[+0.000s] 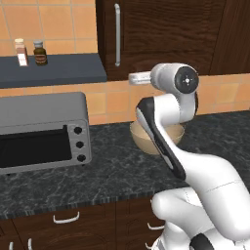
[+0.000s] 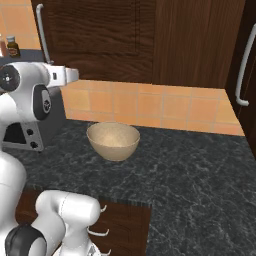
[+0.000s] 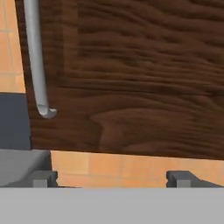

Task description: Open the cabinet, pick up the bread from the cabinet and place it in the basket. Then move the basket to the dining counter.

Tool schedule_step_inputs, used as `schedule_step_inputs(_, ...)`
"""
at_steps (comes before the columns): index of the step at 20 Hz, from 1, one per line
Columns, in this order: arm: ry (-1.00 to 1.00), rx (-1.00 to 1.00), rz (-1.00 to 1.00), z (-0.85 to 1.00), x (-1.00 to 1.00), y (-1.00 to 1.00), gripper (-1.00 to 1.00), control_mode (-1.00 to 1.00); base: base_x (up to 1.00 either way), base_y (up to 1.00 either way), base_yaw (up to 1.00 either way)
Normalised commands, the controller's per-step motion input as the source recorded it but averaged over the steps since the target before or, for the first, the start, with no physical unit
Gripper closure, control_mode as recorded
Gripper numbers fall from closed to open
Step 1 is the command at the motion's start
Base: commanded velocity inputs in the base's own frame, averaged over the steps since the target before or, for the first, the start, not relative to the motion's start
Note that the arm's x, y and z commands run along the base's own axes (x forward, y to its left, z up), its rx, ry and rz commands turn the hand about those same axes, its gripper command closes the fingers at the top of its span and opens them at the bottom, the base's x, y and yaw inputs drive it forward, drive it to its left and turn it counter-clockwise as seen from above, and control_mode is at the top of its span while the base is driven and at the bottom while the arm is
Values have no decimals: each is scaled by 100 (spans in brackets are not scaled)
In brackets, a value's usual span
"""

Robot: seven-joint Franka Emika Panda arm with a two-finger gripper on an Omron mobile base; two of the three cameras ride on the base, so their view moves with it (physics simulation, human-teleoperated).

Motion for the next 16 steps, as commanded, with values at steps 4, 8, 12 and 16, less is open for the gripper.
schedule_step_inputs(4, -48, 5, -2, 23, 21, 1, -100, -100, 0, 0, 0)
schedule_step_inputs(8, -36, 0, 0, 35, 12, 7, -100, -100, 0, 0, 0)
schedule_step_inputs(12, -16, 0, 1, 46, 10, 30, -100, -100, 0, 0, 0)
schedule_step_inputs(16, 0, 0, 0, 16, 19, 43, -100, -100, 0, 0, 0)
